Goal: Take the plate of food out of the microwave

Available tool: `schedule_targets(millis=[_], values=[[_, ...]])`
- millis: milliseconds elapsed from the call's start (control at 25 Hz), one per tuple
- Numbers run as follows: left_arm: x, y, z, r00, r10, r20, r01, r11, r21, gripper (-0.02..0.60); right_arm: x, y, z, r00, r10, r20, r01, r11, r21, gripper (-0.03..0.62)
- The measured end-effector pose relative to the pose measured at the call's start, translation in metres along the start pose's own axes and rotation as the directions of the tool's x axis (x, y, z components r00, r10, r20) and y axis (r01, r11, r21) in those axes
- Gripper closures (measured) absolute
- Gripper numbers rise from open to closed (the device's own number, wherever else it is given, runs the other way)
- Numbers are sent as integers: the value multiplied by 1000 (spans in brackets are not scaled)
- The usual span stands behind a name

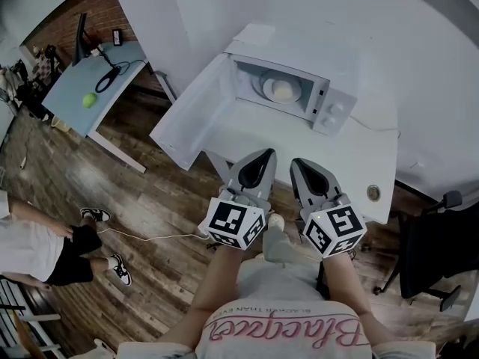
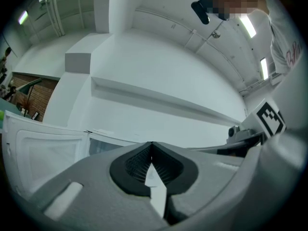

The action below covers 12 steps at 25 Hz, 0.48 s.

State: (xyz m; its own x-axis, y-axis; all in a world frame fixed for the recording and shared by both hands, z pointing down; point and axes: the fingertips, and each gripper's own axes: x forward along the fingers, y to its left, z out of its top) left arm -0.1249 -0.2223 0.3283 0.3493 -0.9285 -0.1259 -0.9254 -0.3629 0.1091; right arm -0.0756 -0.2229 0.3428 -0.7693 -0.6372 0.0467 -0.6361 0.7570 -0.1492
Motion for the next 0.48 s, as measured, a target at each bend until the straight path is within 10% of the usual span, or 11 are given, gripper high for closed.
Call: schedule_targets(millis=[480], values=[[61, 39, -18, 998, 30, -51, -30, 1000, 4, 575, 55, -49, 5, 998, 52, 33, -55, 995, 89, 582]])
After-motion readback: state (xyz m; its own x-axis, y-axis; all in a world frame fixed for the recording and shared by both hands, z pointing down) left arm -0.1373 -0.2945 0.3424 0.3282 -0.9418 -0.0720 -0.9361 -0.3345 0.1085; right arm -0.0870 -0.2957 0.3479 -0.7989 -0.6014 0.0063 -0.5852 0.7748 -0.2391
